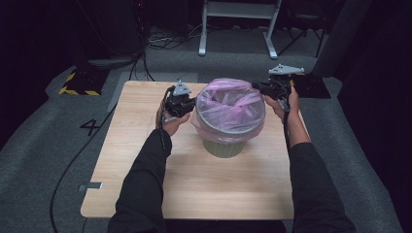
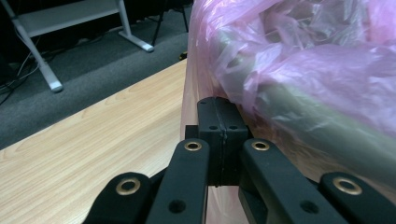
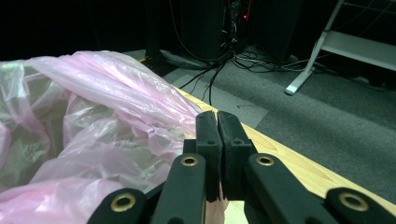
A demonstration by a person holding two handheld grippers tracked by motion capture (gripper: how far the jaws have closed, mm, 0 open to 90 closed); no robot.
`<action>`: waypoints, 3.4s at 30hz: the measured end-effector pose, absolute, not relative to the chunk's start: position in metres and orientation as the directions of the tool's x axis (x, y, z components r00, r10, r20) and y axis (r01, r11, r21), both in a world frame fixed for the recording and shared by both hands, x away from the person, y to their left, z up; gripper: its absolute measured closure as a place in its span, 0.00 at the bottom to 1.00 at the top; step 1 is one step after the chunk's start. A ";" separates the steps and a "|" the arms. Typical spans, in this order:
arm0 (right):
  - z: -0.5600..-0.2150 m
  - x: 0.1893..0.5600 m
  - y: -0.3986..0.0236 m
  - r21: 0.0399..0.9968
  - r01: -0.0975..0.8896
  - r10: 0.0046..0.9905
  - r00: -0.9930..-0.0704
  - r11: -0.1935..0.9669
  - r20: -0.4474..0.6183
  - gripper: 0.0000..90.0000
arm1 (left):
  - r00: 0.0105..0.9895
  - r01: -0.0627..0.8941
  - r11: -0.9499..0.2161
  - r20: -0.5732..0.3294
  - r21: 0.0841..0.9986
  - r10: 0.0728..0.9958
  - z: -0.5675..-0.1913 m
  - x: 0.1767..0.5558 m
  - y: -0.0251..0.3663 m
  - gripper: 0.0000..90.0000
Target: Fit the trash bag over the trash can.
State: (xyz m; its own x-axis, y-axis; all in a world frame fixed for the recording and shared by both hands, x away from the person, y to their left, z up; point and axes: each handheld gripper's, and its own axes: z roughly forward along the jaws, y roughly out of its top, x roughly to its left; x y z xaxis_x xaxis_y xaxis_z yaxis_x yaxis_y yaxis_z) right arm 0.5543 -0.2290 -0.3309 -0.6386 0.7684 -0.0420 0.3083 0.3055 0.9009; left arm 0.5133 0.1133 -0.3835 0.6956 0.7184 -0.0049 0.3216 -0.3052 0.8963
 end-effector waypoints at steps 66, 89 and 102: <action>-0.335 0.537 -0.289 0.915 0.347 0.772 -0.632 0.205 0.067 0.46 | 0.732 0.333 -0.430 0.057 0.839 0.679 -0.423 0.457 0.141 0.37; -0.306 0.508 -0.221 0.892 0.215 0.577 -0.814 0.396 -0.060 0.34 | 0.757 0.373 -0.485 0.044 0.791 0.652 -0.446 0.422 0.151 0.19; -0.313 0.504 -0.195 0.835 0.181 0.509 -0.850 0.520 -0.132 0.32 | 0.774 0.391 -0.551 0.060 0.737 0.630 -0.471 0.416 0.145 0.18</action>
State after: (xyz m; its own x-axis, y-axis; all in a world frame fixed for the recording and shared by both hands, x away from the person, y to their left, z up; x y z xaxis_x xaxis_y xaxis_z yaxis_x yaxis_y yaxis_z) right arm 0.5044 -0.1948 -0.3126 -0.8505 0.5090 -0.1325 0.1813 0.5202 0.8346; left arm 0.4159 0.1453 -0.4712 0.7744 0.6298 0.0601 0.3909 -0.5511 0.7372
